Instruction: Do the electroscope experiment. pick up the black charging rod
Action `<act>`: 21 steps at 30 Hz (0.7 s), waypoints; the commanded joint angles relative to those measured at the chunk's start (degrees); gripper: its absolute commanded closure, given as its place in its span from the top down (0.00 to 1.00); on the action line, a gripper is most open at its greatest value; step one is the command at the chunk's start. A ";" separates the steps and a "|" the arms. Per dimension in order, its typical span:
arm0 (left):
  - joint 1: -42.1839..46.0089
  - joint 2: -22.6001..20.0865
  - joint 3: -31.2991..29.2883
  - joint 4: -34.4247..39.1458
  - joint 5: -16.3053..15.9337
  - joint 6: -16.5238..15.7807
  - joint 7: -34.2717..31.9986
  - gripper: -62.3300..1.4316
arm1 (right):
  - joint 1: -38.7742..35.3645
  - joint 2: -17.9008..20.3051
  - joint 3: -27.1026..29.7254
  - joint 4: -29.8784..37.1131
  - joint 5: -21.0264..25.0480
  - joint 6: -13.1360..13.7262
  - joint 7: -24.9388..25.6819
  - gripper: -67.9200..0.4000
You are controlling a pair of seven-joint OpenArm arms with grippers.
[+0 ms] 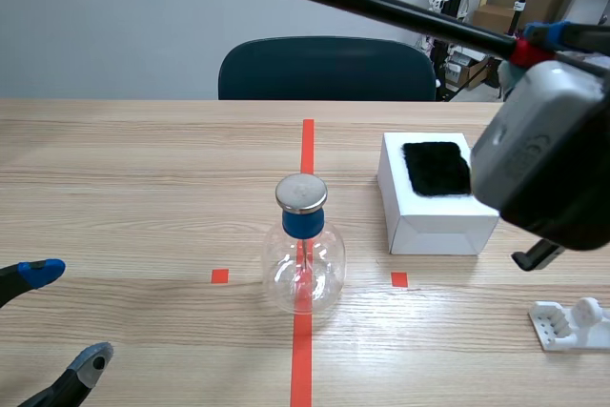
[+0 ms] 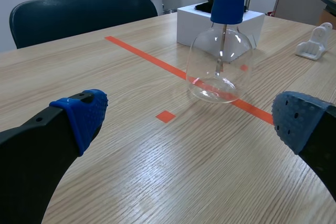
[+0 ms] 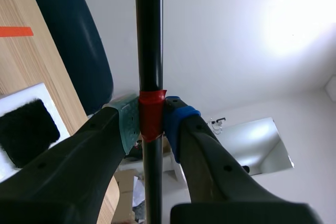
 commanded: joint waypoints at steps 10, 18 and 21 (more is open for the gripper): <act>-0.15 -0.35 -0.07 0.70 -0.57 -0.15 -0.90 1.00 | -7.65 0.00 0.42 0.37 -1.07 -3.34 1.11 0.01; -0.15 -0.35 -0.07 0.70 -0.57 -0.15 -0.90 1.00 | -7.74 0.00 0.42 0.37 -1.07 -3.28 1.49 0.01; -0.15 -0.35 -0.07 0.70 -0.57 -0.15 -0.90 1.00 | -7.74 0.00 0.42 0.37 -1.07 -3.28 1.46 0.01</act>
